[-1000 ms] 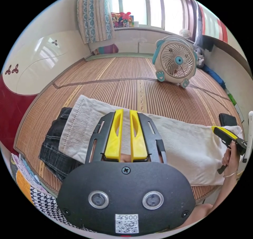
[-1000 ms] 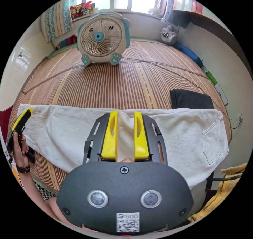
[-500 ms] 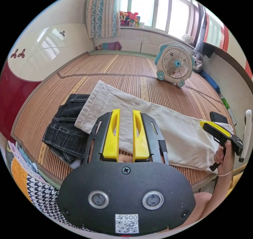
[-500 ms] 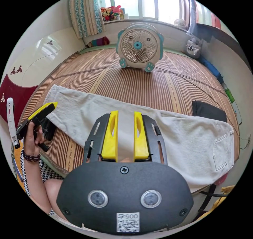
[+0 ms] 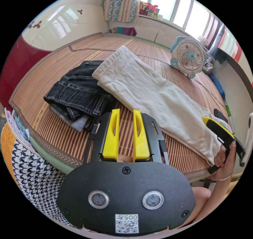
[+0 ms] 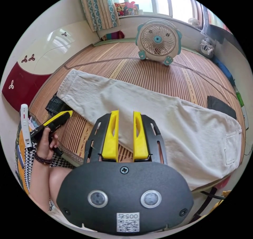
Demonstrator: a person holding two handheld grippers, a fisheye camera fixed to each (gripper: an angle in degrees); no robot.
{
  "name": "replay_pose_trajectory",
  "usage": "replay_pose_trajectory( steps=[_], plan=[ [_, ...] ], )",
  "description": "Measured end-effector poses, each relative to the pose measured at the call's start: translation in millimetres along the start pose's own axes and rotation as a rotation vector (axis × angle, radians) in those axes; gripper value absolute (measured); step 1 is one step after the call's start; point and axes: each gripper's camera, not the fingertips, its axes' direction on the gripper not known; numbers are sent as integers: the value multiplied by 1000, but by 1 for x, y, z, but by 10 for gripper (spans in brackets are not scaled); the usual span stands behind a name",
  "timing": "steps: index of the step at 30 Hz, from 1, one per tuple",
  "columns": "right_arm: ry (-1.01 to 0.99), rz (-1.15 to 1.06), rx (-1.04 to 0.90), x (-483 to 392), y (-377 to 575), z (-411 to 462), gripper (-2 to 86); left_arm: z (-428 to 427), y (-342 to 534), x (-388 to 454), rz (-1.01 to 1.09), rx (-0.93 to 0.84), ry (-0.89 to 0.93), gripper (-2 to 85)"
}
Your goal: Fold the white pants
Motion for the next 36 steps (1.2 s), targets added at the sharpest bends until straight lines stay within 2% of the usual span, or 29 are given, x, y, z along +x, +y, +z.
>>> replay_pose_trajectory(
  steps=[6,11,19,24,31,36],
  plan=[
    [26,-59,-1,-20,45,-12,82,-10,13,-30,-31,16,29,92],
    [145,-134,40,-39,75,-22,84,-18,19,-61,-109,88,130,105],
    [106,-129,9,-37,69,-9,87,-3,11,-105,-211,102,232,118],
    [132,-189,-11,-46,61,2,89,13,-1,-123,-250,88,227,124],
    [145,-211,-20,-45,49,11,91,24,-4,-153,-341,76,338,99],
    [126,-154,-9,-33,44,9,92,7,0,-164,-305,70,471,52]
  ],
)
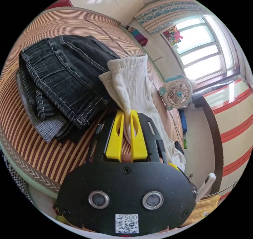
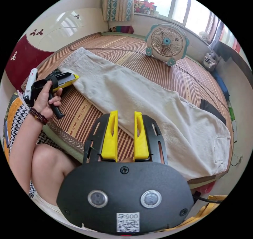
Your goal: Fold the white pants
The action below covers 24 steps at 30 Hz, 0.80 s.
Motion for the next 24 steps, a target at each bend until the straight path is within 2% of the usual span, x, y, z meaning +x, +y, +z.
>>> replay_pose_trajectory(
  steps=[2,6,10,13,16,20,24],
  plan=[
    [28,46,30,7,2,-5,93,-16,6,11,66,23,42,50],
    [68,175,141,27,10,-24,93,-63,30,44,241,87,7,47],
    [-1,292,186,51,18,-32,88,-120,37,61,334,140,64,46],
    [-85,263,54,49,12,-10,85,-148,42,70,406,123,79,45],
    [-109,209,-64,36,4,12,84,-155,60,70,445,116,-42,45],
    [-121,78,-203,5,-2,35,72,-162,75,43,332,112,-66,45],
    [-97,-38,-142,-25,-3,26,54,-188,80,54,366,159,-87,45]
  ],
)
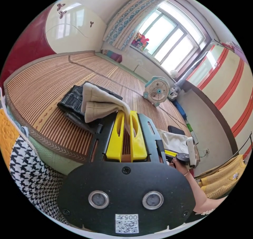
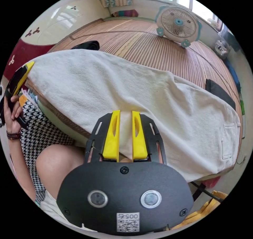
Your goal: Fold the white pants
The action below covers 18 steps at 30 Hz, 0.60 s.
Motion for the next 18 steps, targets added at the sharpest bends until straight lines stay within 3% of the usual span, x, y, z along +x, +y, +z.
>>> replay_pose_trajectory(
  steps=[5,8,10,12,18],
  plan=[
    [10,-12,98,-24,-8,-9,24,-19,-15,30,84,29,-32,46],
    [8,17,-19,-23,-21,13,22,-2,0,24,38,-44,-128,54],
    [11,30,-124,-21,-27,33,27,20,27,17,28,-157,-301,70],
    [10,27,-115,-20,-30,32,33,25,47,16,29,-204,-373,76],
    [-17,14,-106,-12,-27,32,38,-22,65,44,-21,4,-475,66]
  ],
)
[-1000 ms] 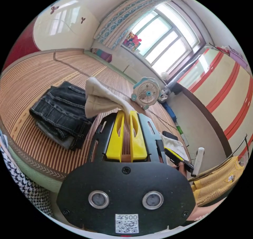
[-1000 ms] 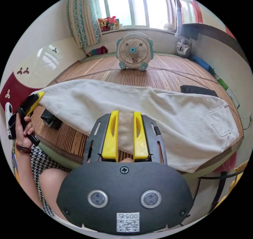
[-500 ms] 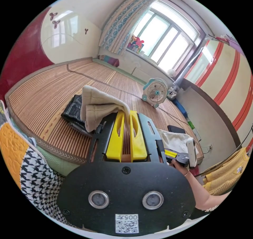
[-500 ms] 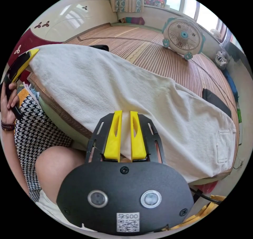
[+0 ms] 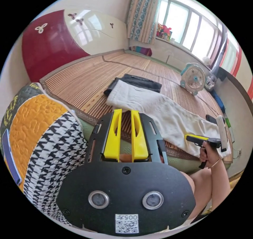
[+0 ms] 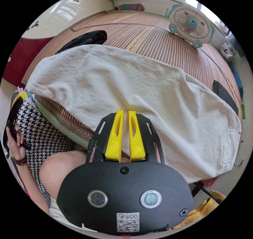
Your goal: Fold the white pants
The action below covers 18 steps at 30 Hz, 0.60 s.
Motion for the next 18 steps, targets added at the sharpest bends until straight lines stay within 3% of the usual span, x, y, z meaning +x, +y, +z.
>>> replay_pose_trajectory(
  steps=[9,15,18],
  plan=[
    [-154,-25,30,25,26,-20,72,-16,-33,162,260,86,206,74],
    [32,154,366,83,76,-75,107,35,-39,302,439,-55,331,99],
    [128,254,474,118,95,-87,106,45,-38,361,520,-39,355,100]
  ],
)
